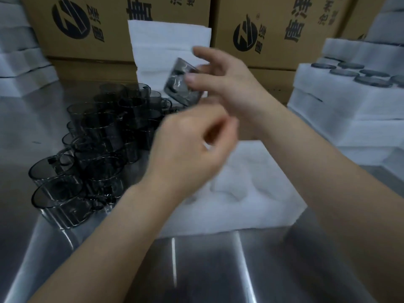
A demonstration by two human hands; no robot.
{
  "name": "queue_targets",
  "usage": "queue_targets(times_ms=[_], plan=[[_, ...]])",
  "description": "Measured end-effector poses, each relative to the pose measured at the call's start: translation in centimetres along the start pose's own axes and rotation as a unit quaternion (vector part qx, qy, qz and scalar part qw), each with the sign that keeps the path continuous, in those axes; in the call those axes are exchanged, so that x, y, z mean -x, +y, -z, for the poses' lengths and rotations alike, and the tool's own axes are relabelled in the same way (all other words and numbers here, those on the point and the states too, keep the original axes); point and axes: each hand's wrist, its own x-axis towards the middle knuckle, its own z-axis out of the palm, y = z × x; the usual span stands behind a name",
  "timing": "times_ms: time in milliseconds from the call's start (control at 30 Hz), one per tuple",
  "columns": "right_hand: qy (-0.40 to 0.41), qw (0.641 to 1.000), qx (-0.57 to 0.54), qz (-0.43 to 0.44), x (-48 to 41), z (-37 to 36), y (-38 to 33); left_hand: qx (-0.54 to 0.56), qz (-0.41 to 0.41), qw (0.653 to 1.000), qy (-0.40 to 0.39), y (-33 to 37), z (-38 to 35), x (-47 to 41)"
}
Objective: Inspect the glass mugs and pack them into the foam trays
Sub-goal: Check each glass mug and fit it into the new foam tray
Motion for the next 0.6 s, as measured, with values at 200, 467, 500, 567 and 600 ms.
queue_targets(times_ms=[200,467,500,567,600], plan=[[0.029,0.998,-0.027,-0.05,1.9,0.8,3.9,-0.005,0.201,0.979,0.036,-3.7,1.7,-0.3],[-0.012,0.998,0.037,-0.053,3.3,0.6,4.9,0.149,0.297,0.94,-0.081,-5.2,0.9,0.3],[-0.019,0.998,0.018,-0.062,3.4,0.7,5.0,0.148,0.298,0.939,-0.091,-5.3,0.8,0.2],[-0.037,0.997,-0.026,-0.07,3.5,0.9,5.1,0.139,0.301,0.937,-0.107,-5.4,0.6,0.2],[-0.046,0.995,-0.046,-0.071,3.5,1.1,5.1,0.134,0.304,0.937,-0.107,-5.4,0.5,0.1]])
